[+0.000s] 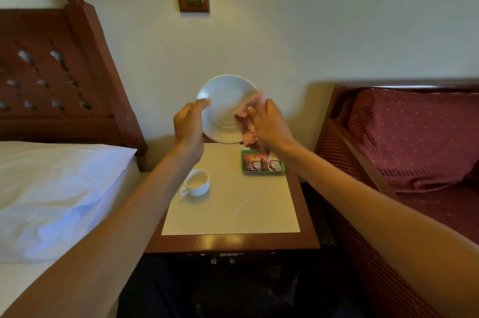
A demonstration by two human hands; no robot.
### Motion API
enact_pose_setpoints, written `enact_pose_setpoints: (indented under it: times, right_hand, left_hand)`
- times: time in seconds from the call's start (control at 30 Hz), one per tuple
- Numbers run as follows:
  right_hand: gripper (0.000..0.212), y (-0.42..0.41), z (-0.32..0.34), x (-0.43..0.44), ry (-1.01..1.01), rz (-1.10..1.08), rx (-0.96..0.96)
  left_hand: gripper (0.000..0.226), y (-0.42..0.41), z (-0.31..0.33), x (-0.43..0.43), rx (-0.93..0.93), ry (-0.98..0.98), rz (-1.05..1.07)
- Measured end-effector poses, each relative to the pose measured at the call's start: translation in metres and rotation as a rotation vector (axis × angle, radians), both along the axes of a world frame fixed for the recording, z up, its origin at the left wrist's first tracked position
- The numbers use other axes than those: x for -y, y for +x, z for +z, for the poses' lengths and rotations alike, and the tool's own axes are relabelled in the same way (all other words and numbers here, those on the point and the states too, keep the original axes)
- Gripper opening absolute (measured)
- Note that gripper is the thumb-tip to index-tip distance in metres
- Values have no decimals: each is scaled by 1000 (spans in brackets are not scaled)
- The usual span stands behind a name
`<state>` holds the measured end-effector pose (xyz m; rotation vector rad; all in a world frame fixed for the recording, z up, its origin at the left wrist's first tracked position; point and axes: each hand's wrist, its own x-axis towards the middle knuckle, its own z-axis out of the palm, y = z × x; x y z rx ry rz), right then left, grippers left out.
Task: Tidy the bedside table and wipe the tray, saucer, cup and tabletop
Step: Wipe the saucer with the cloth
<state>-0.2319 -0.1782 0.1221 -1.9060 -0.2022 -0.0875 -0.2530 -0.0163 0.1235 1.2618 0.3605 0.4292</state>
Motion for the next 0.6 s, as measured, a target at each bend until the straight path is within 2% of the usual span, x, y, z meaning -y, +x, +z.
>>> enact_pose_setpoints:
  times: [0.03, 0.1, 0.13, 0.2, 0.23, 0.3, 0.37, 0.4, 0.43, 0.5, 0.53, 0.6]
  right_hand:
    - [20, 6, 5, 9, -30, 44, -13]
    - [20, 15, 12, 21, -136, 144, -29]
    - [22, 17, 12, 22, -215, 148, -22]
    - [27, 12, 9, 16, -237, 76, -2]
    - [30, 8, 5, 10, -186, 3, -16]
    - [34, -6, -9, -5, 56, -104, -156]
    - [44, -13, -31, -21, 240, -92, -258]
    - [50, -18, -33, -24, 242, -81, -276]
    - [52, -14, -35, -25, 235, -75, -266]
    - [35, -8, -21, -13, 184, -45, -247]
    - [28, -1, -16, -7, 220, -36, -261]
    - [30, 9, -12, 4, 272, -23, -308]
  left_hand:
    - [19, 0, 2, -8, -41, 18, -124]
    - [28, -1, 6, -16, -151, 182, -311]
    - [27, -1, 6, -14, -200, 273, -351]
    - [23, -1, 3, -5, -228, 363, -338]
    - [19, 1, 2, 1, -201, 362, -289]
    - [9, 3, 1, 14, -114, 332, -119]
    - [9, 4, 0, 22, -63, 286, 71]
    - [11, 3, -1, 24, -62, 270, 117]
    - [11, 3, -3, 24, -72, 268, 123]
    - [3, -1, -7, 19, -118, 270, 24]
    - [6, -3, -8, 16, -154, 276, -38]
    - [15, -4, -11, 14, -184, 311, -102]
